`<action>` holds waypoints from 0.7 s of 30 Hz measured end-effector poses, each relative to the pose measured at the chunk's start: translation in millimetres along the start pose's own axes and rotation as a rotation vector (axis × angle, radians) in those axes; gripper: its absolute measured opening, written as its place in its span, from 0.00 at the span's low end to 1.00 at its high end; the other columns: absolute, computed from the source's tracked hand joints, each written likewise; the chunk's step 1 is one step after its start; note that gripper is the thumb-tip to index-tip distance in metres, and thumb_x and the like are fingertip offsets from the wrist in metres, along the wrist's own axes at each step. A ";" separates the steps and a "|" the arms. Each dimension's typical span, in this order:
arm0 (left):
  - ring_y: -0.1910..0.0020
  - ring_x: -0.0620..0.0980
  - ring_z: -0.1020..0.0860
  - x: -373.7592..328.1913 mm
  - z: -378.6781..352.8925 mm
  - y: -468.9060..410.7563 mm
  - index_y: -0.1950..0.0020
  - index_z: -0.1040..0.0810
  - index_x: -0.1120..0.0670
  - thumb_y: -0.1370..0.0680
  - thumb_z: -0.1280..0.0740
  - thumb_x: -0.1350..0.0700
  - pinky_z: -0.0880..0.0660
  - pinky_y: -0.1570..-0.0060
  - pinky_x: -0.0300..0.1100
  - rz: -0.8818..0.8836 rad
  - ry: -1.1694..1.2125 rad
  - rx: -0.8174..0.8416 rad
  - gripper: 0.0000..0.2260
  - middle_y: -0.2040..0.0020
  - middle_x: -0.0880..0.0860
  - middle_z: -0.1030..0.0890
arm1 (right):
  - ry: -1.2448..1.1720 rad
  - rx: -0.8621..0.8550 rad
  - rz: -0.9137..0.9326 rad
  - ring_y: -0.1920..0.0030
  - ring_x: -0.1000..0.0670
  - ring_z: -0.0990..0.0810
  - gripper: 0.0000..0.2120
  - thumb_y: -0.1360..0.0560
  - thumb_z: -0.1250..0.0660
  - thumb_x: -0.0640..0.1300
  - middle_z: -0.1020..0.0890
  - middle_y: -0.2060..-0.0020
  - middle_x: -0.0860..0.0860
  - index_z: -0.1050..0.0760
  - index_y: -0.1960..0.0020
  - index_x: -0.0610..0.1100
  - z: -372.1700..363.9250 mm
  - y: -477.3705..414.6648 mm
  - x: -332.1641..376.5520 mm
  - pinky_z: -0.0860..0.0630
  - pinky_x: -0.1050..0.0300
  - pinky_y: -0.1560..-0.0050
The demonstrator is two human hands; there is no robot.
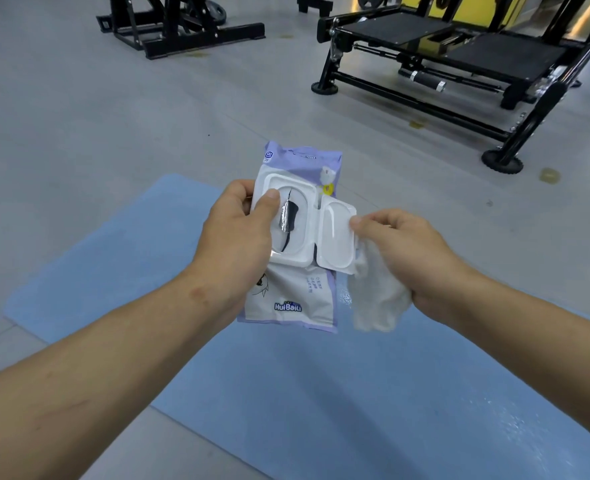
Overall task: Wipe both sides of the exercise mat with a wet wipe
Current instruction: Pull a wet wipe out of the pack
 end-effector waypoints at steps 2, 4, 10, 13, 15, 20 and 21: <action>0.45 0.60 0.18 0.1 0.1 0.1 0.47 0.21 0.46 0.16 0.36 0.48 0.22 0.41 0.63 -0.010 -0.002 0.002 0.05 0.44 0.56 0.16 | -0.018 0.010 0.035 0.58 0.47 0.17 0.09 0.25 0.26 0.54 0.15 0.58 0.52 0.18 0.55 0.48 -1.1 3.0 4.5 0.20 0.49 0.52; 0.45 0.60 0.18 1.3 0.4 -0.7 0.46 0.21 0.46 0.17 0.36 0.48 0.22 0.41 0.63 -0.014 -0.003 0.006 0.05 0.44 0.56 0.16 | -0.033 -0.006 0.107 0.64 0.46 0.19 0.09 0.25 0.26 0.50 0.17 0.63 0.50 0.20 0.55 0.45 -2.2 8.8 14.2 0.22 0.50 0.59; 0.49 0.52 0.15 7.4 -5.5 -0.8 0.44 0.20 0.48 0.17 0.33 0.51 0.18 0.45 0.54 0.003 0.016 0.085 0.05 0.48 0.50 0.14 | -0.122 0.147 0.380 0.63 0.54 0.21 0.09 0.20 0.31 0.49 0.16 0.64 0.51 0.19 0.52 0.44 -18.8 34.3 43.4 0.26 0.61 0.60; 0.54 0.51 0.14 6.9 -10.2 1.8 0.42 0.20 0.52 0.16 0.34 0.53 0.19 0.58 0.45 0.028 0.084 0.146 0.06 0.51 0.51 0.13 | -0.116 0.211 0.428 0.56 0.53 0.15 0.04 0.21 0.29 0.43 0.14 0.59 0.52 0.18 0.48 0.47 -28.4 39.3 43.0 0.19 0.58 0.54; 0.56 0.51 0.14 6.4 -12.5 2.5 0.42 0.19 0.53 0.16 0.35 0.54 0.21 0.60 0.44 0.058 0.147 0.174 0.07 0.51 0.53 0.13 | -0.110 0.213 0.437 0.53 0.50 0.14 0.06 0.22 0.28 0.41 0.13 0.55 0.51 0.17 0.46 0.49 -29.8 37.3 40.1 0.17 0.52 0.50; 0.55 0.51 0.15 5.6 -17.2 1.2 0.40 0.19 0.54 0.18 0.33 0.55 0.21 0.59 0.43 0.063 0.243 0.237 0.08 0.49 0.53 0.13 | -0.120 0.220 0.447 0.55 0.54 0.14 0.10 0.22 0.29 0.37 0.13 0.56 0.54 0.17 0.44 0.48 -25.6 35.3 38.8 0.20 0.62 0.54; 0.54 0.52 0.14 5.8 -18.2 1.3 0.39 0.19 0.54 0.19 0.32 0.56 0.20 0.59 0.43 0.052 0.245 0.253 0.09 0.49 0.53 0.13 | -0.119 0.221 0.443 0.55 0.54 0.14 0.10 0.22 0.30 0.37 0.13 0.56 0.54 0.17 0.44 0.48 -25.0 35.4 38.1 0.20 0.62 0.54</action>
Point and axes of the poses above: each hand's wrist, its own y-axis away from the middle knuckle, its own z-axis out of the back of the hand, x = y × z, the point moved 5 cm from there along -y, towards the middle knuckle
